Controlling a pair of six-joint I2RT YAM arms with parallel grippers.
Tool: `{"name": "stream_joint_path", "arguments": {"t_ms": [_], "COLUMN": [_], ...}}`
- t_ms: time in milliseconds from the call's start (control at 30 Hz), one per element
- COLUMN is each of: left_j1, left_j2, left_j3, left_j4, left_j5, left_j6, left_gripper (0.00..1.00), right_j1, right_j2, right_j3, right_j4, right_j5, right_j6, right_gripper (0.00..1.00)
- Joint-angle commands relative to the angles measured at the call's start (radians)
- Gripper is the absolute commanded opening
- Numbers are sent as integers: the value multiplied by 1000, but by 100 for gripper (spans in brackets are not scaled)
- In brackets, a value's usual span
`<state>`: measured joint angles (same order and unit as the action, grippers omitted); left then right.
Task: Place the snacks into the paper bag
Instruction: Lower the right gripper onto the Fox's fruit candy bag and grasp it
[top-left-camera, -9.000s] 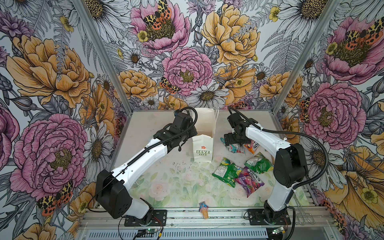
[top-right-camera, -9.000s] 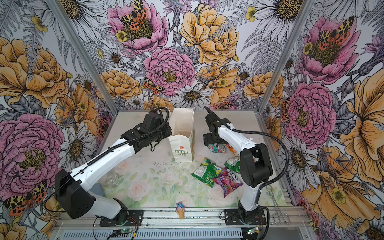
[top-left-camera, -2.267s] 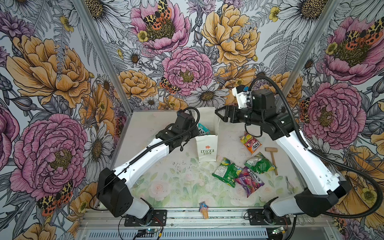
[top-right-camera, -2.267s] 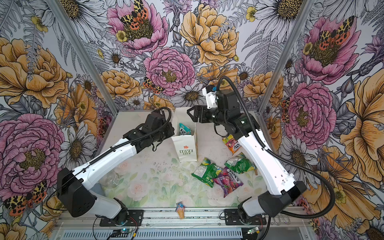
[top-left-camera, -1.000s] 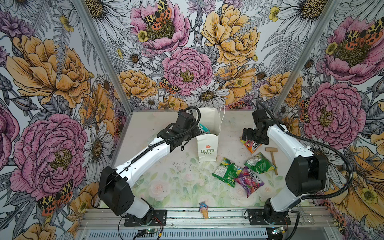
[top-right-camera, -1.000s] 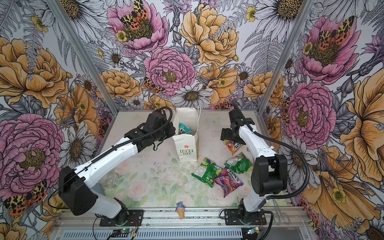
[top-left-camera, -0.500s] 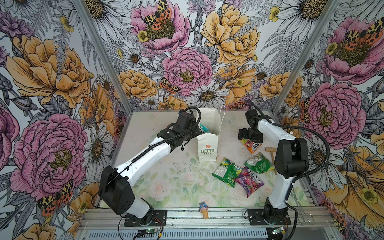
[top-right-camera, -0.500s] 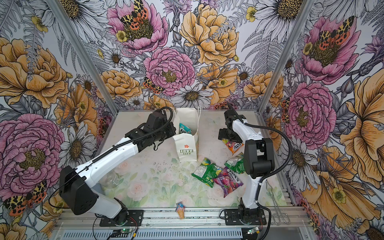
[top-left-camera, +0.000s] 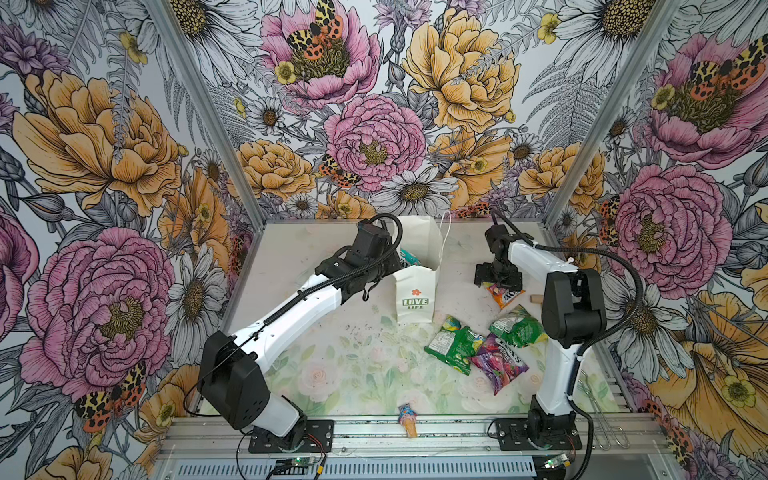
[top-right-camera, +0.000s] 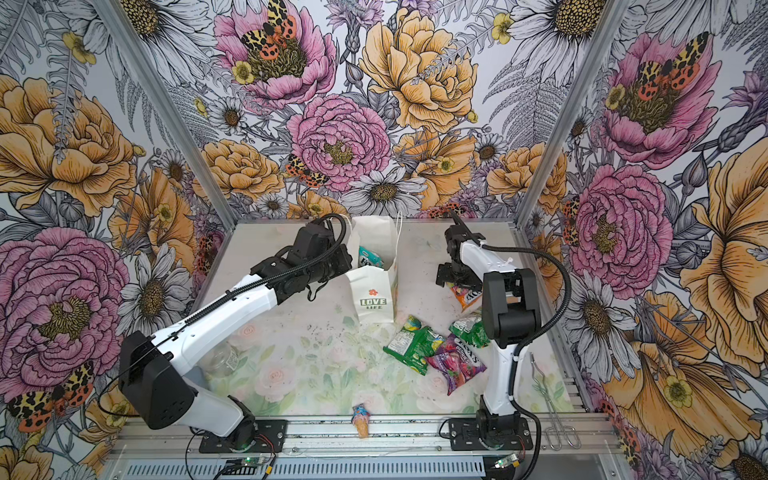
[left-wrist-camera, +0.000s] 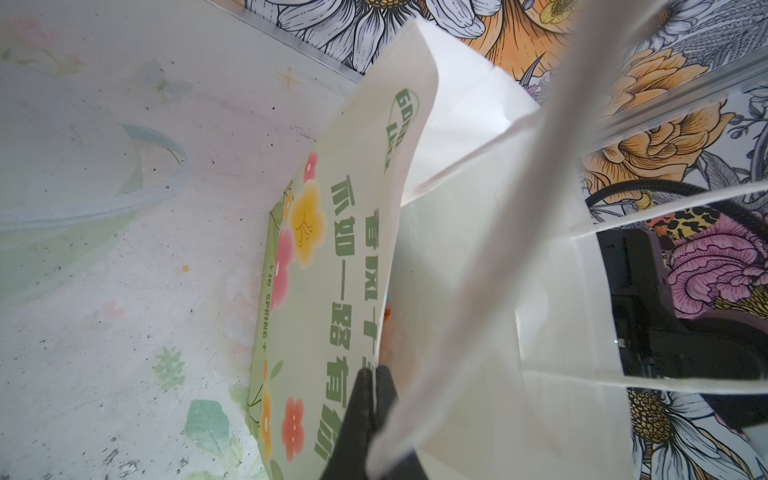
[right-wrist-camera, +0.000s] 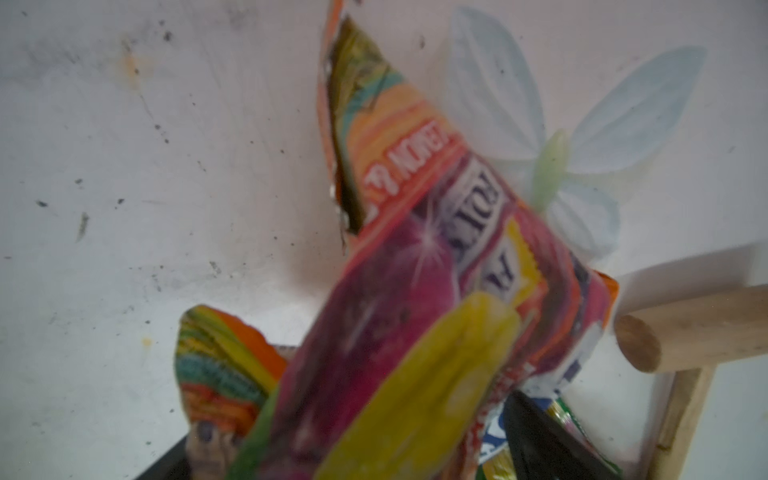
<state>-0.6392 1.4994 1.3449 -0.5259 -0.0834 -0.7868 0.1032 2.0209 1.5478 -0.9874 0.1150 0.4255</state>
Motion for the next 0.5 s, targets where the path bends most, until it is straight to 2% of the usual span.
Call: {"name": "stream_joint_path", "arguments": {"t_ms": [0,133,233,467], "left_j1": [-8,-6,-10,-8], "left_j2": [27,23,20,22], "left_j3": [10,8,6,5], "left_j4": [-28,-28,-28,-28], "left_j5": [16,12,11,13], "left_j6": [2,3,3,4], "left_gripper": [0,0,0,0], "right_j1": [-7,-10,-11,-17], "right_j2": [19,22,22,-7], "right_j3": [24,23,18,-7], "right_j4": [7,13,20,42], "right_j5": [18,6,-16,-65], "right_j6": [-2,-11,-14,-19], "right_gripper": [93,83,68,39]}}
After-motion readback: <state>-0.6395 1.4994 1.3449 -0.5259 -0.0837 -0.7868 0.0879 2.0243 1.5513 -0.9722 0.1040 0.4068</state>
